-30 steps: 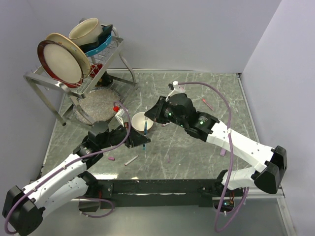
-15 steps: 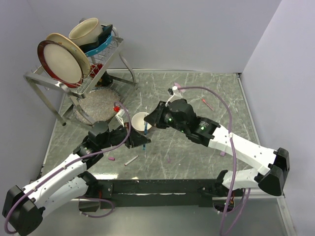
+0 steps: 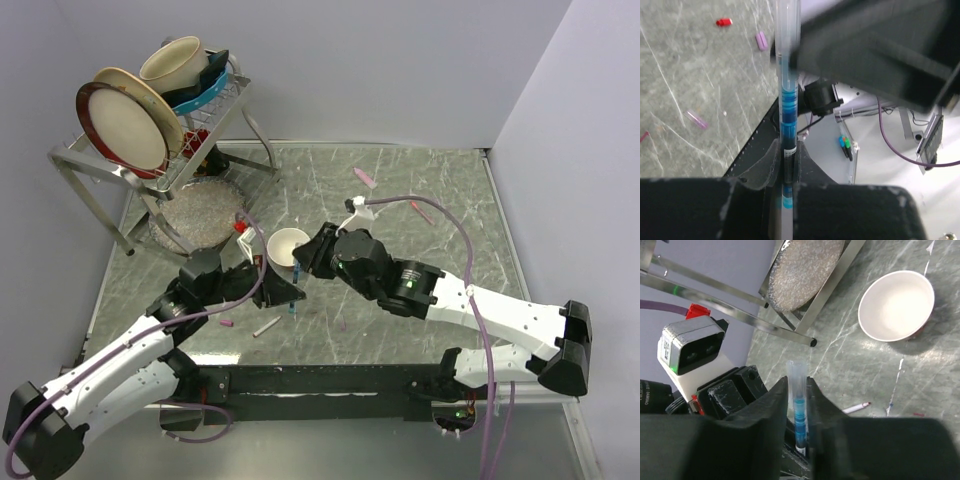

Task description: Insert the pens into the pen caps

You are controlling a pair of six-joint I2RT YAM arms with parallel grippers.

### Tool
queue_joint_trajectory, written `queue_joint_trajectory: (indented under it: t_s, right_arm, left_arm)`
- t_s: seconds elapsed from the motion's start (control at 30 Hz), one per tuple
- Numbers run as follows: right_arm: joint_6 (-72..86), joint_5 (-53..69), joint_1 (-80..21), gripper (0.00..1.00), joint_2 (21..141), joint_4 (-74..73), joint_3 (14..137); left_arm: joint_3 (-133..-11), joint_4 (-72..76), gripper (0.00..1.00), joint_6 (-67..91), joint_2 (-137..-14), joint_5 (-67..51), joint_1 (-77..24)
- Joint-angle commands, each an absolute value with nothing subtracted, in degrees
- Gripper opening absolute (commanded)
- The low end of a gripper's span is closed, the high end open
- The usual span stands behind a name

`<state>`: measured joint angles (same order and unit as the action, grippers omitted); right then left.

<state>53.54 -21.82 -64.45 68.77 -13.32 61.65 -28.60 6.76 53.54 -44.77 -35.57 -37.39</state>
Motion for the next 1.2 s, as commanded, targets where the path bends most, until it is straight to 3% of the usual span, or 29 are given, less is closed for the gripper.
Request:
queue_joint_trajectory:
  t_s: [0.0, 0.13, 0.33, 0.77, 1.17]
  right_arm:
    - [56.9, -15.8, -68.7, 0.39, 67.5, -13.1, 61.6]
    - [55.0, -16.7, -68.7, 0.59, 64.0, -12.4, 62.3]
    - [51.1, -17.8, -68.5, 0.71, 63.2, -15.5, 67.4]
    - [41.7, -12.4, -67.1, 0.69, 66.8, -16.6, 78.2]
    - [41.5, -11.6, -67.1, 0.61, 68.5, -17.6, 78.8]
  left_arm:
    - [-32.2, 10.7, 0.01, 50.6, -42.5, -32.0, -36.8]
    - [-31.8, 9.6, 0.01, 49.3, -39.3, -33.5, -36.8]
    - [-30.5, 10.2, 0.01, 47.5, -33.1, -37.9, -36.8]
    - [-31.3, 9.0, 0.01, 46.1, -30.9, -43.9, -36.8]
    - [-31.4, 9.2, 0.01, 45.7, -31.0, -43.7, -36.8]
